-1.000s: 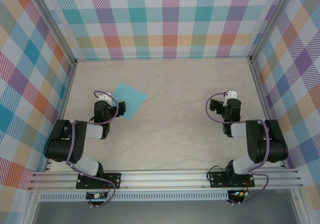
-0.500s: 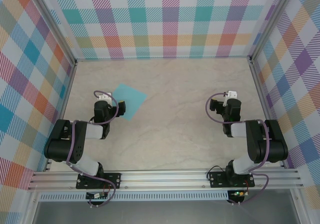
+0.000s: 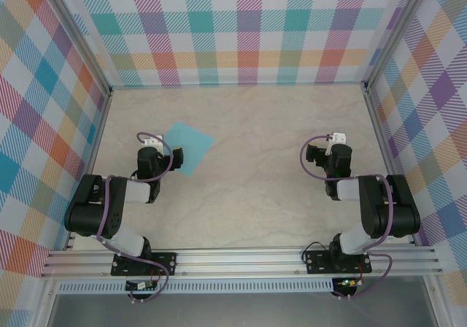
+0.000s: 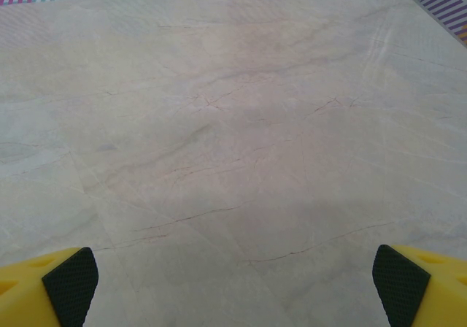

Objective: Fold a paper plane with a square sheet of paper (pick it up from the middle)
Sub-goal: Move the square sheet of paper to the center of the table.

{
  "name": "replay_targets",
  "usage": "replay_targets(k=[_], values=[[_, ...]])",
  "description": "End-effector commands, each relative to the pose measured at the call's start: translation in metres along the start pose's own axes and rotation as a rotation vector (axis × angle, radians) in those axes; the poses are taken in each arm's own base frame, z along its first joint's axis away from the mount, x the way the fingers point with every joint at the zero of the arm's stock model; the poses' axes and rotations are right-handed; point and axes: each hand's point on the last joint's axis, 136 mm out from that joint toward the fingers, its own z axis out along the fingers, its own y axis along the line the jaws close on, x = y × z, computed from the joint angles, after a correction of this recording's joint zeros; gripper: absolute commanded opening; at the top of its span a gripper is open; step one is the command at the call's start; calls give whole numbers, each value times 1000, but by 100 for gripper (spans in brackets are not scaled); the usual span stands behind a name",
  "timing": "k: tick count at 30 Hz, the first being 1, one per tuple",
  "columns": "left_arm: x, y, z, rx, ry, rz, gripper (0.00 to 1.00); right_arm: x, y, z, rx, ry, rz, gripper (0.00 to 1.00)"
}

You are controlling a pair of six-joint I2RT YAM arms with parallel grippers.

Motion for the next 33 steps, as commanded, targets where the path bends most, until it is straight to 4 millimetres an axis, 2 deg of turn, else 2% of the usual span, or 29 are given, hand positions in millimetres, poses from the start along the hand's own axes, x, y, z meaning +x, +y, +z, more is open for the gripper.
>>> replay_targets(k=[1, 20, 23, 29, 33], values=[[-8, 3, 2, 5, -17, 7, 100, -19, 2, -3, -1, -69, 21, 100], [-9, 3, 2, 5, -18, 8, 100, -19, 3, -3, -7, -67, 21, 100], [-8, 3, 2, 5, -16, 7, 100, -17, 39, -5, -225, -38, -73, 100], [-8, 4, 2, 4, -16, 7, 100, -25, 44, -20, -267, -65, -84, 100], [-9, 3, 2, 4, -17, 6, 100, -28, 44, -29, -263, 107, 19, 100]])
